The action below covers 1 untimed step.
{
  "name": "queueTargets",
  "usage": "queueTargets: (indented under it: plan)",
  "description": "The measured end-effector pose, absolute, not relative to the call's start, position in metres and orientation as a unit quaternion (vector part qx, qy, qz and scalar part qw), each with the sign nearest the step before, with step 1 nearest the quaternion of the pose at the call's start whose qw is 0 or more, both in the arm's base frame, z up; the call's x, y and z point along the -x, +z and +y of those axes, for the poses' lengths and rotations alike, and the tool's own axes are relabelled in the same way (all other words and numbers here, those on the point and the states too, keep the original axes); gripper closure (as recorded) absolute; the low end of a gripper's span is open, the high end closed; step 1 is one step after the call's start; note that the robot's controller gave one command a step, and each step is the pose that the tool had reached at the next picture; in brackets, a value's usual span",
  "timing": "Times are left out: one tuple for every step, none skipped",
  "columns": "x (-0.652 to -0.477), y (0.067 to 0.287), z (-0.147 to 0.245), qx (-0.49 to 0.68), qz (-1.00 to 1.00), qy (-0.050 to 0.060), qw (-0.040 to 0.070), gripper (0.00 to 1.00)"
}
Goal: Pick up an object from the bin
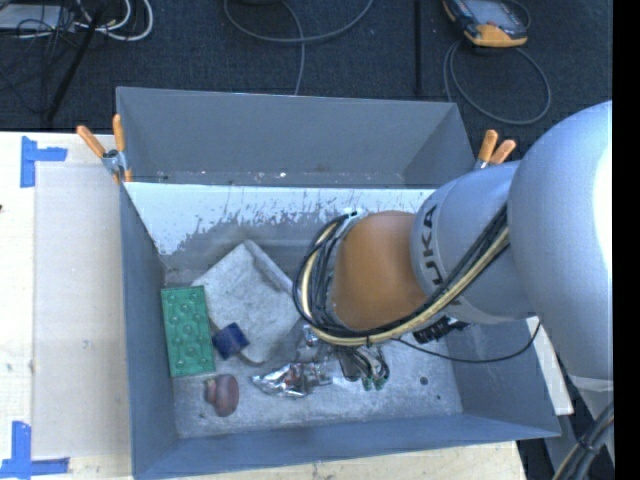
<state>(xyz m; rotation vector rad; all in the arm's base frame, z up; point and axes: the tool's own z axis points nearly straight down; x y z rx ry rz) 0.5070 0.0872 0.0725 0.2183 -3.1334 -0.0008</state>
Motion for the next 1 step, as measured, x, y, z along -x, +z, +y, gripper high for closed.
queueTargets:
  plan:
    - [-0.5092,0.2212,0.0967,-0.1,-0.995,0.0,-0.004,1.0]
